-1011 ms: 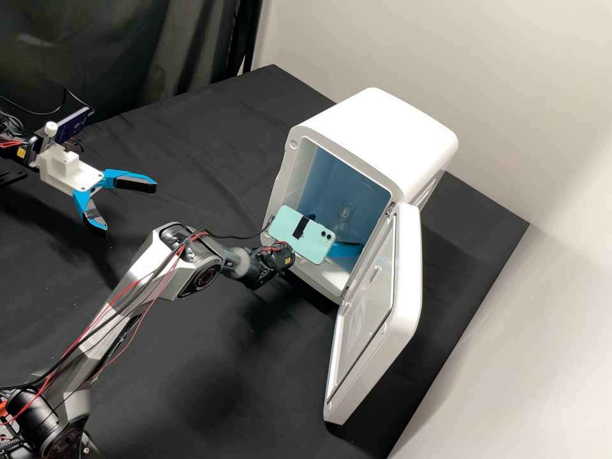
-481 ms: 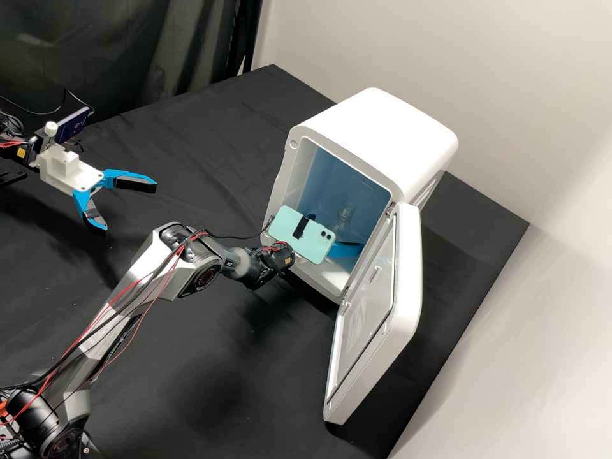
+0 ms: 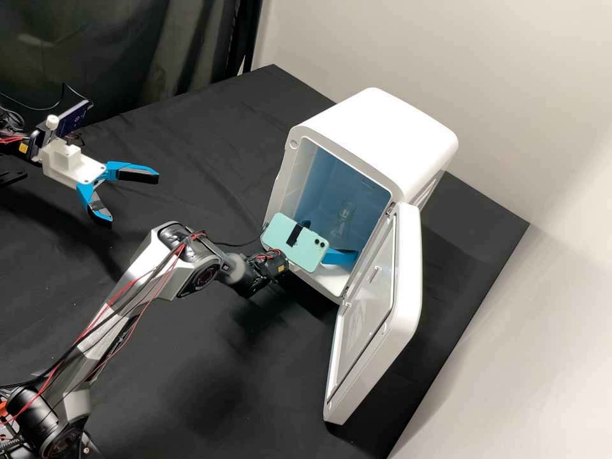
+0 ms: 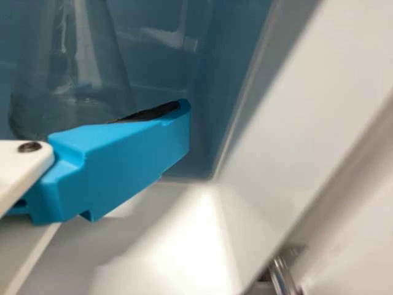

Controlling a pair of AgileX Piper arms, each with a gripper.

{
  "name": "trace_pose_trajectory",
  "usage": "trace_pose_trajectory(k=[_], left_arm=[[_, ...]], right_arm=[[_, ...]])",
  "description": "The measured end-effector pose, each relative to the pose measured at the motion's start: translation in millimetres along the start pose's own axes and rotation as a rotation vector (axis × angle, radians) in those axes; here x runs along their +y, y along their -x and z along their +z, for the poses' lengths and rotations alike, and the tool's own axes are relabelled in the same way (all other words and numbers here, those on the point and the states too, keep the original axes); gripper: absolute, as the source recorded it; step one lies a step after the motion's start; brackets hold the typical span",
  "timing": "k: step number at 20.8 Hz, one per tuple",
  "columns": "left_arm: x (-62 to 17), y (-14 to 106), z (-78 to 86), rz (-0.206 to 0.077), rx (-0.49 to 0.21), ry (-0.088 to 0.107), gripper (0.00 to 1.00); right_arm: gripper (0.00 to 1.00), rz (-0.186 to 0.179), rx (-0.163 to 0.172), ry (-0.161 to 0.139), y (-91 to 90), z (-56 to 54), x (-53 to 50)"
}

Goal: Place the flask in the incubator

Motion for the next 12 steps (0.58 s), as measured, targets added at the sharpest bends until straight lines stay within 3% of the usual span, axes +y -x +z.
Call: trace_pose_trajectory(k=[4, 8, 12], left_arm=[[-0.1, 0.0, 0.2, -0.001, -0.002, -0.001, 1.0], [0.1, 0.0, 0.3, 0.001, -0.003, -0.001, 1.0], [-0.3, -0.2, 1.5, -0.001, -0.009, -0.001, 1.0]], right_arm=[[1.0, 0.005, 0.015, -0.026, 21.9, 5.5, 1.3], [1.0, 0.042, 0.033, -0.057, 39.3, 14.8, 8.4], [1.0, 0.091, 0.032, -0.11, 59.3, 28.3, 17.9]])
